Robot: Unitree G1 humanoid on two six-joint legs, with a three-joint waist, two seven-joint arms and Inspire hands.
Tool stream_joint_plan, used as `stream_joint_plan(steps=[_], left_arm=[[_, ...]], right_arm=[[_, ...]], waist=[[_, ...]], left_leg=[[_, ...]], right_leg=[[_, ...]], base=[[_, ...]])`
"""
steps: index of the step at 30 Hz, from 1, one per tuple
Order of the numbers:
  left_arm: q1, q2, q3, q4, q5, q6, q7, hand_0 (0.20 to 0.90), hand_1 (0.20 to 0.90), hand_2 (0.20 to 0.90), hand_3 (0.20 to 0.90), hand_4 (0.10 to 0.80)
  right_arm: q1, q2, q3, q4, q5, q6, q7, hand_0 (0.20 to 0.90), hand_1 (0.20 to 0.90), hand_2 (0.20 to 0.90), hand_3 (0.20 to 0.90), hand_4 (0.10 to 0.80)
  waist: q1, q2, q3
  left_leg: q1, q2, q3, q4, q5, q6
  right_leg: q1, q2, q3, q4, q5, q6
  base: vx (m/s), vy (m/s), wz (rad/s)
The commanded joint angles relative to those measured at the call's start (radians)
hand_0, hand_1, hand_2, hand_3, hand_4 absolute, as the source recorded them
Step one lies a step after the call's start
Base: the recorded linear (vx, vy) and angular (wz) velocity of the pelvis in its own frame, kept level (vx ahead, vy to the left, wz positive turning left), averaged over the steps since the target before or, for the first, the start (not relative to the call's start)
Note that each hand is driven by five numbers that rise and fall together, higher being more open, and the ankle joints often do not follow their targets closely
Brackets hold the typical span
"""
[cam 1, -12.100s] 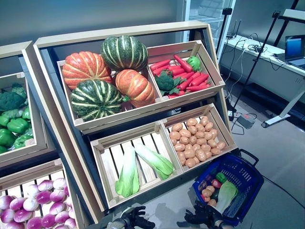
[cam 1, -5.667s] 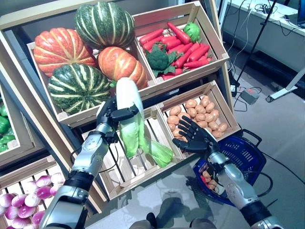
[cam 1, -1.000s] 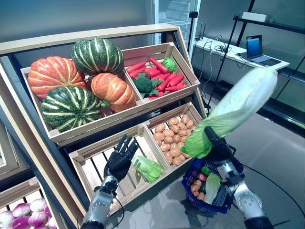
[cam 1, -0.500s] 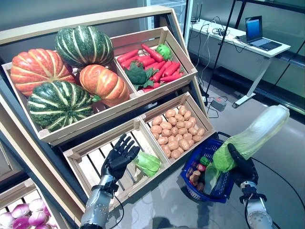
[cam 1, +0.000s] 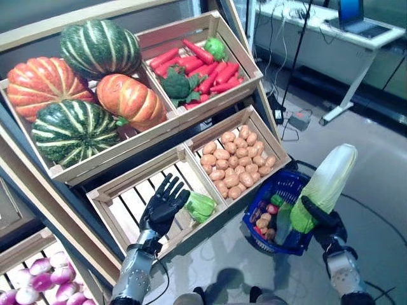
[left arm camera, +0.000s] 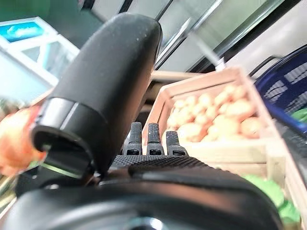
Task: Put vegetables into the basket
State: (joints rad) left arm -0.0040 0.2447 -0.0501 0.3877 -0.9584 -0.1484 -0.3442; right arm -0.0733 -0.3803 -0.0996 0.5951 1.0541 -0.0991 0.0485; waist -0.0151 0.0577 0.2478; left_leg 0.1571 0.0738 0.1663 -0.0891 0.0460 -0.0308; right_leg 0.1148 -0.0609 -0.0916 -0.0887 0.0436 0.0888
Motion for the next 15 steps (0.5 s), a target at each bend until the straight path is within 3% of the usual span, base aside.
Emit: stream_joint_plan(steps=[1,3,7,12,15], left_arm=[[-0.127,0.044,0.001,-0.023,-0.006,-0.121,-0.024,0.9,0.9,0.9,0.9,0.8],[-0.117,0.055,-0.005,-0.029,-0.01,-0.109,-0.013,0.9,0.9,0.9,0.9,0.8],[-0.135,0.073,-0.004,-0.058,-0.025,-0.103,0.011,0.9,0.9,0.9,0.9,0.8],[-0.301,0.111,-0.06,-0.046,-0.104,-0.171,0.042,0.9,0.9,0.9,0.9,0.8],[-0.331,0.111,-0.072,-0.053,-0.105,-0.217,0.063,0.9,0.9,0.9,0.9,0.8]], right_arm=[[-0.093,-0.011,0.01,0.005,-0.041,-0.11,0.005,0.3,0.3,0.3,0.3,0.4],[-0.086,0.0,0.01,0.028,-0.043,-0.111,-0.002,0.3,0.3,0.3,0.3,0.4],[-0.176,-0.003,0.006,0.108,-0.033,-0.117,-0.02,0.3,0.3,0.3,0.3,0.4],[-0.439,-0.047,0.059,0.195,-0.005,-0.158,-0.118,0.3,0.3,0.3,0.3,0.4],[-0.495,-0.073,0.066,0.22,0.002,-0.157,-0.118,0.3,0.3,0.3,0.3,0.4]], waist=[[0.007,-0.057,-0.04],[0.014,-0.055,-0.04],[0.062,-0.049,-0.009],[0.065,-0.036,0.122],[0.058,-0.023,0.157]], left_leg=[[-0.026,-0.039,-0.021,0.051,-0.093,-0.001],[-0.008,-0.035,-0.005,0.049,-0.1,-0.001],[-0.047,-0.015,0.058,0.114,-0.122,-0.005],[-0.297,0.015,0.034,0.38,-0.183,-0.025],[-0.383,0.023,0.03,0.47,-0.205,-0.026]], right_leg=[[0.079,-0.007,-0.111,0.043,-0.104,-0.058],[0.078,-0.016,-0.14,0.06,-0.112,-0.049],[0.024,-0.06,-0.27,0.176,-0.16,-0.032],[-0.164,-0.083,-0.243,0.328,-0.195,-0.061],[-0.248,-0.094,-0.234,0.421,-0.225,-0.076]], base=[[0.169,0.155,-0.12],[0.12,0.088,-0.05],[-0.04,0.013,-0.15],[-0.303,-0.093,-0.17],[-0.16,-0.047,-0.02]])
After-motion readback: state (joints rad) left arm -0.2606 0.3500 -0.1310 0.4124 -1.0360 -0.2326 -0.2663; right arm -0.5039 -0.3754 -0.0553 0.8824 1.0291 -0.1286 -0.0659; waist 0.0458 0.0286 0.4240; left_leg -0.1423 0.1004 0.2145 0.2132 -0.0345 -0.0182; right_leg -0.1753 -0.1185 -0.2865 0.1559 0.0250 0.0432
